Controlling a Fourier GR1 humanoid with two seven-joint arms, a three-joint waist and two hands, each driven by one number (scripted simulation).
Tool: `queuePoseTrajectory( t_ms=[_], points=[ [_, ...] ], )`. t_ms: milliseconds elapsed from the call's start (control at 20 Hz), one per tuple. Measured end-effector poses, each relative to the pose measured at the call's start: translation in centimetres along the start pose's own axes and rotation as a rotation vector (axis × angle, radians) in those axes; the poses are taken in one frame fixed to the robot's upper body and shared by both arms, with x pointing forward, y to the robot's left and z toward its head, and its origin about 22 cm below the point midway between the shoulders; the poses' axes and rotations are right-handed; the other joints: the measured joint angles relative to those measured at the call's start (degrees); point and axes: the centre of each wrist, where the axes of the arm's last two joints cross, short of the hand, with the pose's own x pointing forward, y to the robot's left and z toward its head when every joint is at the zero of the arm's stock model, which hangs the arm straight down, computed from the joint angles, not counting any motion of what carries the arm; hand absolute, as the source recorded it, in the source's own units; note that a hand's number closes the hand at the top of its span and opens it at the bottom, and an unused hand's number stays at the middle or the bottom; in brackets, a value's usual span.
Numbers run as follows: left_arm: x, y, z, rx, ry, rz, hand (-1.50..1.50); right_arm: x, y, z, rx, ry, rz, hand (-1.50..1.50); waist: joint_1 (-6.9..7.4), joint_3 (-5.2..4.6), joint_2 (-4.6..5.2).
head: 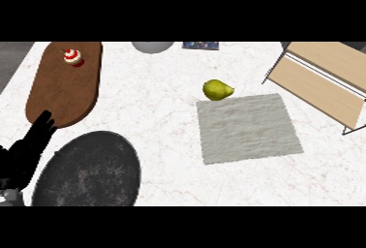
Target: Pick the sweet potato from the placemat and place it in the tiered shelf
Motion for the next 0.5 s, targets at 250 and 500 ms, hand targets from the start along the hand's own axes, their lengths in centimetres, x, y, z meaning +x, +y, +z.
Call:
queuePoseTrajectory(
  t_ms=[250, 500],
  points=[
    [0.4, -0.5, -0.4, 0.005, -0.002, -0.002, 0.0, -1.0, 1.2, -0.9, 0.006, -0.024, 0.028, -1.5, -0.11, 0.01, -0.02],
    [0.3, -0.9, -0.1, 0.005, 0.001, -0.002, 0.0, -1.5, 1.4, -1.6, 0.001, -0.043, -0.061, -1.5, -0.02, 0.01, -0.04]
  ],
)
